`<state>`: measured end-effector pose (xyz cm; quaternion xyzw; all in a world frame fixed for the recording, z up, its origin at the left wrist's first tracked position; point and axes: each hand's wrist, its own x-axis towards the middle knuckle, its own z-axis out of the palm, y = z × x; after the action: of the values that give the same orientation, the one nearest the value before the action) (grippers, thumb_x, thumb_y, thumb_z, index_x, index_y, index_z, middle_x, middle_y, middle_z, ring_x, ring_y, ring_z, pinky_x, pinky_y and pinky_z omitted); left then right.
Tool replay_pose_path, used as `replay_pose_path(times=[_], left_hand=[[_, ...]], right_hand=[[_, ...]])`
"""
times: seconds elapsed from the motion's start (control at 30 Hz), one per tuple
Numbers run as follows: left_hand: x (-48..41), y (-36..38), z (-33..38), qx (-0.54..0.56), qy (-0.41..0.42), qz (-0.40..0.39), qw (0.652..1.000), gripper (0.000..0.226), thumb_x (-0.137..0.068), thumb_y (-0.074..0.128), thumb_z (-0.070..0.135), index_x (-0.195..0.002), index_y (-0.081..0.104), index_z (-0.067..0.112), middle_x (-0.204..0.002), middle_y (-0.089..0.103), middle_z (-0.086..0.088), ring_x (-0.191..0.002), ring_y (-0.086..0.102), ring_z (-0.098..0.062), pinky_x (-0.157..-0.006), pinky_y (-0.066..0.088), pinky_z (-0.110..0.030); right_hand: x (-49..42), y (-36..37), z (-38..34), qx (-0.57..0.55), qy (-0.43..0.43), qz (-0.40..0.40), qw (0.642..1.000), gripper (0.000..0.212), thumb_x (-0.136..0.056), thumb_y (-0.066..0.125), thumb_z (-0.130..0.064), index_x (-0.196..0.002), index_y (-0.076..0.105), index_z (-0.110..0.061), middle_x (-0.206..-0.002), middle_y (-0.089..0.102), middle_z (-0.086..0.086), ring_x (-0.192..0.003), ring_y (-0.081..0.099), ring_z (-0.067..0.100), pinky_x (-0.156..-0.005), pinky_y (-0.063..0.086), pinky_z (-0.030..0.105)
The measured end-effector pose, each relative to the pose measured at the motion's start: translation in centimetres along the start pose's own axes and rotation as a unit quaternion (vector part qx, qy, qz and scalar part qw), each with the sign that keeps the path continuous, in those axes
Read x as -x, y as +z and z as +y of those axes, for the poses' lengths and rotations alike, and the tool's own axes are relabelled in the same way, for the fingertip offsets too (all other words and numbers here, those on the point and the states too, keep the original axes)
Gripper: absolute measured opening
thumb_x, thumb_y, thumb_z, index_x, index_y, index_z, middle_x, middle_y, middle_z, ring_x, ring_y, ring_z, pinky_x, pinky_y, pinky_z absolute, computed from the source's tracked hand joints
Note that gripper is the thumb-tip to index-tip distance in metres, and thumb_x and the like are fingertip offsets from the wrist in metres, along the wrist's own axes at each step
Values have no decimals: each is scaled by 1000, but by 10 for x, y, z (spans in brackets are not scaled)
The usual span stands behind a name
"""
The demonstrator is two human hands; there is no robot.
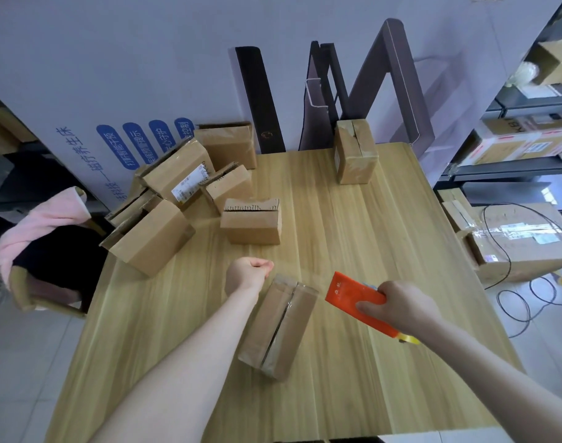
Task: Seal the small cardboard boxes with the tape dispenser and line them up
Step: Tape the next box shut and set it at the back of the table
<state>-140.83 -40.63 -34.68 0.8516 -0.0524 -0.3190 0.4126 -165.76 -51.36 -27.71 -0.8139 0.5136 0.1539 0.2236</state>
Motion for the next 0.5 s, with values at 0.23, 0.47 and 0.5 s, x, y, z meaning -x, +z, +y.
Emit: replay_pose_path(times=[0.23, 0.47, 0.5], left_hand=[[-9, 14, -18, -52, -10, 11, 999, 10, -82, 72, 35, -83, 76, 26, -75, 69, 14, -69, 64, -12, -78, 53, -29], [2, 24, -39, -29, -30, 14, 999, 51, -97, 49, 42, -139, 47, 12, -137, 54, -5, -119, 55, -26, -89, 45, -33], [7, 25, -43, 10, -3, 39, 999, 47, -98, 49, 39, -138, 49, 14, -136, 55, -3, -119, 55, -21, -94, 44, -31]], right_hand=[[-9, 12, -18, 26, 10, -7, 1000, 43, -79, 58, -61, -89, 62, -19, -71, 56, -9, -63, 57, 12, -45, 37, 20], [-14, 16, -28, 59, -9, 14, 998, 40, -80, 55, -58, -84, 60, -19, -74, 62, -7, -66, 61, 13, -49, 41, 22], [-14, 17, -28, 60, -10, 17, 998, 39, -80, 55, -58, -83, 59, -19, -73, 60, -7, -66, 60, 13, -48, 39, 22]])
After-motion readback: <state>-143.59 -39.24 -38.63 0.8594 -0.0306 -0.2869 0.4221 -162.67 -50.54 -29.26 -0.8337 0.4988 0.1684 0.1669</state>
